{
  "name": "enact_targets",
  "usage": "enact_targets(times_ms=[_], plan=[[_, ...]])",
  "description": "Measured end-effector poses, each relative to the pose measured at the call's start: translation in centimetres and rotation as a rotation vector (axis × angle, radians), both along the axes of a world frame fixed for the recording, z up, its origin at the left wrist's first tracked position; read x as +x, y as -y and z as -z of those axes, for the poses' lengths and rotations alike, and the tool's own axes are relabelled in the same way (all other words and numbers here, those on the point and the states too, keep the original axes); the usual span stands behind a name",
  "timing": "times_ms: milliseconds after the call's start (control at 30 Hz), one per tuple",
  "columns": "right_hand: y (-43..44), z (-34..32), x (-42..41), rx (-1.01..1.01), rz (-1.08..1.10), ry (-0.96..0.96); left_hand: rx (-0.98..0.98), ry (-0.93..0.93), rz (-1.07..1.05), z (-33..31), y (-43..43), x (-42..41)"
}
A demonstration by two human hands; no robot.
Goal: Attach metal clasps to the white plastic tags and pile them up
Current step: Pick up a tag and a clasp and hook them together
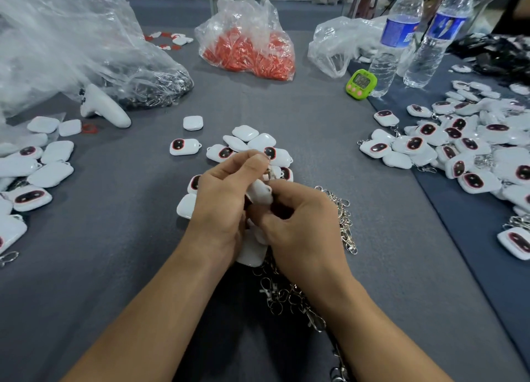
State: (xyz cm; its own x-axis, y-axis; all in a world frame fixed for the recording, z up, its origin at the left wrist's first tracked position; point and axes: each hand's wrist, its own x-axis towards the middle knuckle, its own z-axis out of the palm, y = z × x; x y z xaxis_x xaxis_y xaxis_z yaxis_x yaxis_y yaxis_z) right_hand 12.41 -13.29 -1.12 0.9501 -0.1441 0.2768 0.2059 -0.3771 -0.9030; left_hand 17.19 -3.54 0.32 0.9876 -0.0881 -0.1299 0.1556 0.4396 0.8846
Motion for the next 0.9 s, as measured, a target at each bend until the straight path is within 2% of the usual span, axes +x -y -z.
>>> enact_targets(times_ms=[133, 267, 300, 367, 433, 467, 600, 733, 800, 900], plan=[[2.1, -0.3, 0.5, 0.145, 0.095, -0.031, 0.037, 0.055, -0.296, 0.1, -1.2, 1.2], [4.0, -1.0, 1.1, 0.315, 0.144, -0.1, 0.097, 0.069, -0.361, 0.3, -2.3, 1.9], [4.6, -1.2, 1.1, 0.307, 0.084, -0.138, 0.099, 0.07, -0.367, 0.3, -2.5, 2.0], [5.7, -1.8, 0.6, 0.273, -0.236, -0.268, 0.104, 0.074, -0.378, 0.4, -2.9, 2.3], [5.9, -2.2, -0.2, 0.165, -0.572, -0.428, 0.107, 0.073, -0.387, 0.3, -3.3, 2.5], [5.7, -2.2, -0.4, 0.1, -0.636, -0.469, 0.112, 0.074, -0.389, 0.3, -3.4, 2.6], [3.9, -1.6, 0.0, -0.023, -0.485, -0.383, 0.17, 0.115, -0.403, 0.3, -3.3, 2.3], [3.9, -0.9, 0.2, -0.031, -0.376, -0.312, 0.443, 0.214, -0.431, 0.4, -3.3, 1.1], [3.7, -0.5, 0.4, 0.011, -0.253, -0.257, 0.588, 0.296, -0.411, 0.4, -3.2, 0.3], [3.7, -0.3, 0.9, 0.18, -0.043, -0.175, 0.775, 0.429, -0.353, 0.7, -3.0, -1.0]])
